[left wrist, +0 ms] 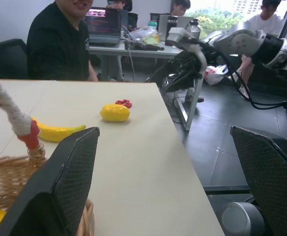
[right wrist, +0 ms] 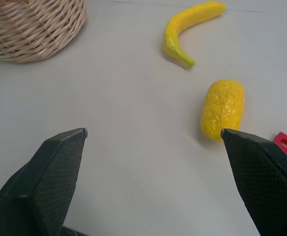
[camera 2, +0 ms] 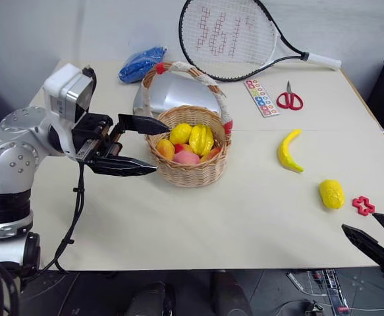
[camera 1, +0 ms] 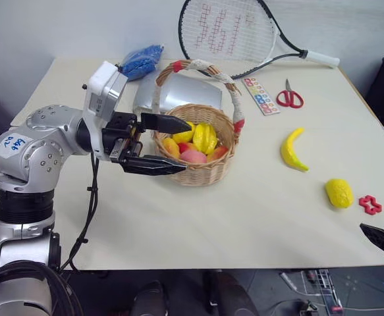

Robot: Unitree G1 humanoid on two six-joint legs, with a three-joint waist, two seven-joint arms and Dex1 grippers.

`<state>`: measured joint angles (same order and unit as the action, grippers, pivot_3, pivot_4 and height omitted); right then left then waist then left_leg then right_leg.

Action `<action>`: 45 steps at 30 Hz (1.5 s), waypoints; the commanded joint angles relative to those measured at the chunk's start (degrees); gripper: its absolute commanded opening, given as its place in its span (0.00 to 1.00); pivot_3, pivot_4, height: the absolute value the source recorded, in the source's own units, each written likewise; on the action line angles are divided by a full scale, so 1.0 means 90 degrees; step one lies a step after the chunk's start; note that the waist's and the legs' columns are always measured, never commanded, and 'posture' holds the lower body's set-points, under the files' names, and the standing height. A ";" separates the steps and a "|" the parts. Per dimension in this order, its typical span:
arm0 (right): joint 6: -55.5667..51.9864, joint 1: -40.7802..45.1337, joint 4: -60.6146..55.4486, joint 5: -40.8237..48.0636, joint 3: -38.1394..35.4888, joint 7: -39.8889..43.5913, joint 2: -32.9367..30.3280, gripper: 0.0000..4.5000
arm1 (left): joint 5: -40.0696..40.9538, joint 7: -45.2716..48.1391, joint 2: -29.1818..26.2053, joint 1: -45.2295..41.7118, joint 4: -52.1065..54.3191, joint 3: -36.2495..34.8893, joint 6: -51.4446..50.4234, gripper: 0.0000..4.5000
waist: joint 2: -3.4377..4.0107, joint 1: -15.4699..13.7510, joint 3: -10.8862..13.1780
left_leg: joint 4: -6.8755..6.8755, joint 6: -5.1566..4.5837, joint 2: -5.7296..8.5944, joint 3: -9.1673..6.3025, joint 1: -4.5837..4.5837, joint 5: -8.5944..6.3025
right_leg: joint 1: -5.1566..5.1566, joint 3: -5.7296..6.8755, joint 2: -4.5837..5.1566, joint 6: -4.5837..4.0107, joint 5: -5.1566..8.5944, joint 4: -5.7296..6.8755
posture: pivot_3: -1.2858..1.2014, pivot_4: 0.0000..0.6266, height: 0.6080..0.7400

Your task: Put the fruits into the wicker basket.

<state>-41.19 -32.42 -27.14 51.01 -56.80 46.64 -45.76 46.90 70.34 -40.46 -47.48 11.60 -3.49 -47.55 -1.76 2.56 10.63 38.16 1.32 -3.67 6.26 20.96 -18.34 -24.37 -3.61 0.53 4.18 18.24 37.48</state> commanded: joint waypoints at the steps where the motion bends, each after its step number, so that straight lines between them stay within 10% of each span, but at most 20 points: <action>1: 0.0349 0.0725 0.0614 -0.0779 0.0732 -0.0316 -0.0427 1.00 | 0.0168 -0.0199 0.0003 0.0159 0.0591 -0.0085 0.0041 0.99 | 0.0001 0.0008 0.0000 | 0.0000 0.0000 0.0000 -0.0002 0.0003 0.0000 | -0.0002 0.0001 0.0001 0.0000 0.0000 0.0000 | 0.52 0.24 1.00; 18: 0.1101 0.4555 0.4189 -0.3217 0.3861 -0.1556 -0.0329 0.92 | 0.0162 -0.1175 -0.0182 0.0632 0.1420 -0.0258 0.0101 1.00 | 0.0008 0.0001 0.0002 | 0.0007 0.0012 0.0000 -0.0002 0.0011 0.0013 | -0.0020 -0.0001 0.0003 -0.0003 0.0002 0.0015 | 0.52 0.24 1.00; 25: 0.0760 0.4223 0.3089 -0.2369 0.3372 -0.1059 0.0008 0.43 | 0.0070 -0.1347 -0.0281 0.0568 0.1261 -0.0298 0.0161 1.00 | 0.0012 0.0015 0.0000 | 0.0009 0.0017 -0.0003 0.0000 0.0007 0.0016 | -0.0020 -0.0001 0.0001 -0.0003 0.0002 0.0025 | 0.52 0.24 1.00; 33: -0.0663 0.4593 -0.0269 -0.0251 0.4646 0.0082 -0.0132 0.41 | 0.0171 -0.1413 -0.0790 0.1123 0.1077 -0.0865 0.0059 1.00 | 0.0013 0.0163 0.0003 | 0.0001 0.0032 -0.0016 0.0002 -0.0006 0.0019 | -0.0019 -0.0001 -0.0010 -0.0004 0.0003 0.0037 | 0.52 0.24 1.00; 45: -0.0089 0.8681 0.1769 -0.2440 0.7342 -0.2077 0.2751 0.41 | 0.0258 -0.1771 -0.1118 0.1151 0.1179 -0.1155 0.0015 1.00 | -0.0002 0.0093 0.0001 | 0.0011 0.0023 -0.0006 0.0004 0.0079 0.0016 | -0.0111 0.0012 0.0018 -0.0021 0.0009 0.0048 | 0.52 0.24 1.00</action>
<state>-45.43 45.08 -13.18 32.63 8.98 29.93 -21.40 48.07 55.07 -50.08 -35.90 20.21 -12.50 -47.56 -1.78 3.40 10.63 38.28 1.52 -3.70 6.33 21.72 -18.19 -25.47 -3.51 0.73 4.00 18.32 37.98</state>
